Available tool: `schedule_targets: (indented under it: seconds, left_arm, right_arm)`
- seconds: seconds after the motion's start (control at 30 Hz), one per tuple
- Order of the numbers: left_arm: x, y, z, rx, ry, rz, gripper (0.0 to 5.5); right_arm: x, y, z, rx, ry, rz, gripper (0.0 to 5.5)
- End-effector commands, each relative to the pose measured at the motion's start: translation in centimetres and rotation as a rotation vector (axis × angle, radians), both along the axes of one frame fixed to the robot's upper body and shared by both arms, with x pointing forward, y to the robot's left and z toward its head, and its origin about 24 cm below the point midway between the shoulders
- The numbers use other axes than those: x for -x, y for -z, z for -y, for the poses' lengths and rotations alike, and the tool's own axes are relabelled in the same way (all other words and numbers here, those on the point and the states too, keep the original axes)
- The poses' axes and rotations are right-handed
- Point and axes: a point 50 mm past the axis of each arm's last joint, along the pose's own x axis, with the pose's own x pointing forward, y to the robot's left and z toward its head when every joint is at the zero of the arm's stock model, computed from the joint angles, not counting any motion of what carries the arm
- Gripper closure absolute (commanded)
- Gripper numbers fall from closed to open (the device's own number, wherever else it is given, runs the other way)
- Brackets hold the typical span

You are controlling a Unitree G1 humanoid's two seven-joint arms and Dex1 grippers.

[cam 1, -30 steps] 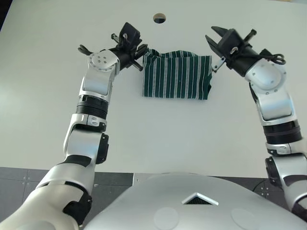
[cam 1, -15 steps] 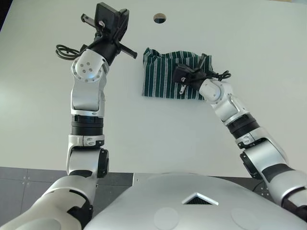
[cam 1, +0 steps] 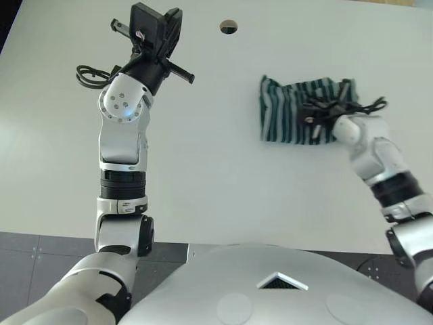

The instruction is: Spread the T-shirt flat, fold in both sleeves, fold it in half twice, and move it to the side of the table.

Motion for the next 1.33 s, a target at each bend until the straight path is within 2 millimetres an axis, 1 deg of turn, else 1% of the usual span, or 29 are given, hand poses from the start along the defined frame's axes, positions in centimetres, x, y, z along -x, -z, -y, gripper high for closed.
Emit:
schedule_targets:
  seconds: [0.03,0.13,0.2,0.33,0.4,0.47,0.53,0.57,0.6,0.63,0.67,0.73,0.77,0.83,0.93,1.0,1.1,1.23,1.33]
  left_arm:
    - [0.1,0.1,-0.6,-0.002,-0.016,-0.004,5.39]
    - [0.3,0.2,-0.7,0.001,-0.009,-0.009,5.39]
    - [0.5,0.4,-0.6,0.001,0.002,-0.013,5.39]
    - [0.7,0.4,-0.4,0.0,0.028,-0.016,5.39]
    - [0.8,0.4,-0.5,0.002,0.031,-0.012,5.39]
    - [1.1,0.3,-0.8,0.024,0.014,0.006,5.39]
    - [1.5,0.3,-1.1,0.048,-0.004,0.029,5.39]
    - [1.9,0.3,-1.2,0.066,-0.011,0.039,5.39]
    - [2.6,0.4,-1.3,0.088,-0.011,0.054,5.39]
    - [3.3,0.5,-1.2,0.103,-0.007,0.067,5.39]
    - [4.3,0.7,-1.1,0.126,-0.002,0.076,5.39]
    - [5.9,0.9,-1.0,0.157,-0.005,0.09,5.39]
    - [6.9,1.3,-0.9,0.183,-0.024,0.092,5.39]
    - [8.6,2.0,-0.6,0.181,-0.057,0.111,5.39]
    - [10.2,3.0,-0.2,0.126,-0.108,0.155,5.39]
    - [10.7,3.4,0.0,0.095,-0.146,0.193,5.39]
    - [11.1,4.4,0.0,0.097,-0.221,0.206,5.39]
    - [11.1,6.1,0.1,0.081,-0.28,0.168,5.39]
    - [11.0,6.6,0.2,0.052,-0.304,0.161,5.39]
  right_arm:
    - [2.8,0.9,4.8,0.034,0.147,-0.119,5.4]
    - [3.2,0.6,6.7,0.045,0.18,-0.116,5.4]
    - [2.9,0.4,7.3,0.047,0.178,-0.094,5.4]
    - [2.4,0.2,7.3,0.044,0.145,-0.049,5.4]
    - [1.8,-0.8,6.3,-0.025,0.116,0.035,5.4]
    - [0.7,-3.8,4.5,-0.177,0.064,0.217,5.4]
    - [0.3,-7.3,3.1,-0.343,0.017,0.412,5.4]
    - [0.6,-8.8,2.5,-0.444,0.009,0.491,5.4]
    - [1.3,-10.3,1.8,-0.585,-0.001,0.567,5.4]
    - [2.2,-11.2,1.3,-0.696,-0.003,0.621,5.4]
    - [3.4,-11.5,0.5,-0.819,0.003,0.654,5.4]
    - [5.6,-11.4,-0.7,-0.996,0.033,0.667,5.4]
    - [7.0,-10.7,-1.6,-1.096,0.061,0.66,5.4]
    - [9.2,-9.6,-2.6,-1.238,0.129,0.666,5.4]
    - [11.2,-8.2,-3.2,-1.33,0.224,0.721,5.4]
    - [11.8,-7.6,-3.0,-1.326,0.26,0.776,5.4]
    - [11.9,-6.9,-2.2,-1.291,0.298,0.827,5.4]
    - [11.8,-6.0,-2.0,-1.294,0.343,0.821,5.4]
    - [12.0,-5.5,-2.3,-1.296,0.354,0.807,5.4]
